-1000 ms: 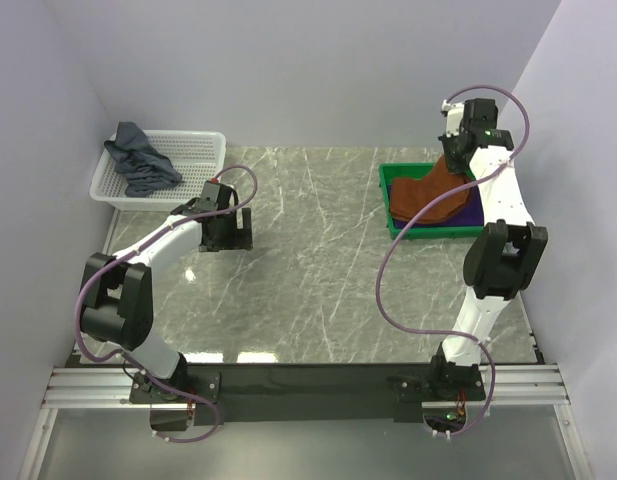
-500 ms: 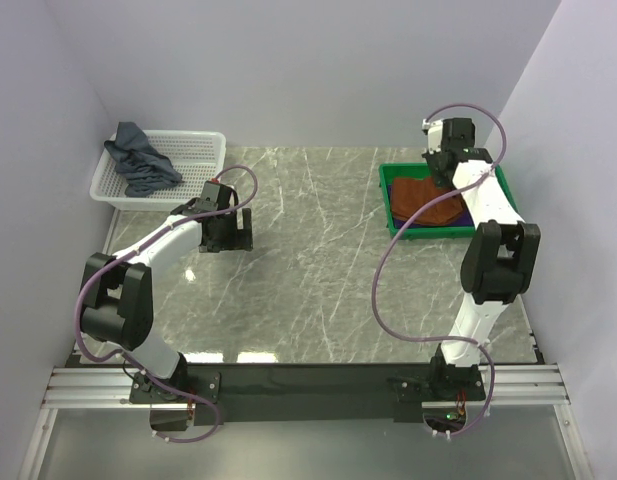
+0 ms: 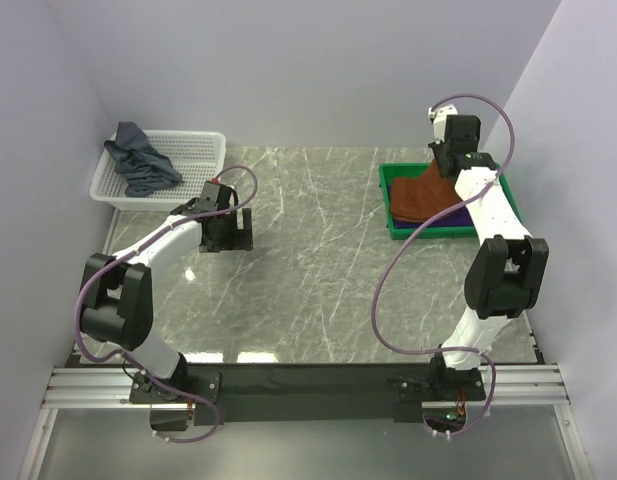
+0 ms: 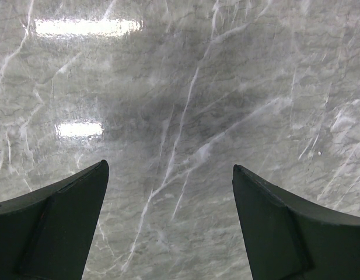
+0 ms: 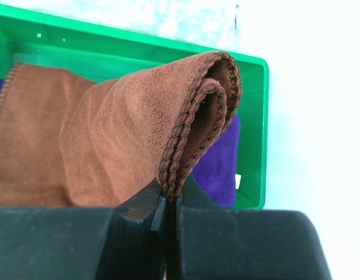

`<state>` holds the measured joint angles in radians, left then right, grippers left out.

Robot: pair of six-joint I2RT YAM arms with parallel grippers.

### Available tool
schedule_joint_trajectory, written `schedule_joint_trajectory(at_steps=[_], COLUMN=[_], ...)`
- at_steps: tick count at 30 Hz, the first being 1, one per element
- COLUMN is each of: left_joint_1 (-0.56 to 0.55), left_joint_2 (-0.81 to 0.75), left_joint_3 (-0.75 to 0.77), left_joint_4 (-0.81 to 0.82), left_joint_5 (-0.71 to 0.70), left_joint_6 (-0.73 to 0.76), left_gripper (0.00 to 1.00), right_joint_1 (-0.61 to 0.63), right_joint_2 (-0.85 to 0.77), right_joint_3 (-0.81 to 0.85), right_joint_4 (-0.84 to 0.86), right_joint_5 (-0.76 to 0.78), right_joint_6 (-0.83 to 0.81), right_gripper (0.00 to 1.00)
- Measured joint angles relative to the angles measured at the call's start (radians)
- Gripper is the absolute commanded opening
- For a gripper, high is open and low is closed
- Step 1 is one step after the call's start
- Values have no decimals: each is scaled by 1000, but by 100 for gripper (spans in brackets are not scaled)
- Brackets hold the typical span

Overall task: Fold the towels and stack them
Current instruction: Neatly place the folded towel into the bin

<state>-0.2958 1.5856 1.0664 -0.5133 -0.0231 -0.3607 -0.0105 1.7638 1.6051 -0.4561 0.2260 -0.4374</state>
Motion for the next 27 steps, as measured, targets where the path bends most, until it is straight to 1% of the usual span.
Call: schedule_joint_trajectory(at_steps=[9, 17, 27], left_joint_1=[0, 0, 0], left_joint_2=[-10, -13, -18], left_joint_3=[0, 0, 0], left_joint_4=[0, 0, 0], left_joint_5=[0, 0, 0], left_joint_6=[0, 0, 0], left_gripper=[92, 92, 92], right_joint_1=[0, 0, -4], right_joint_2=[0, 1, 13], right_joint_3=[-89, -150, -192], right_joint_4=[93, 215, 322], right_joint_5=[84, 169, 233], right_joint_6=[-11, -31, -45], right_gripper=[0, 0, 0])
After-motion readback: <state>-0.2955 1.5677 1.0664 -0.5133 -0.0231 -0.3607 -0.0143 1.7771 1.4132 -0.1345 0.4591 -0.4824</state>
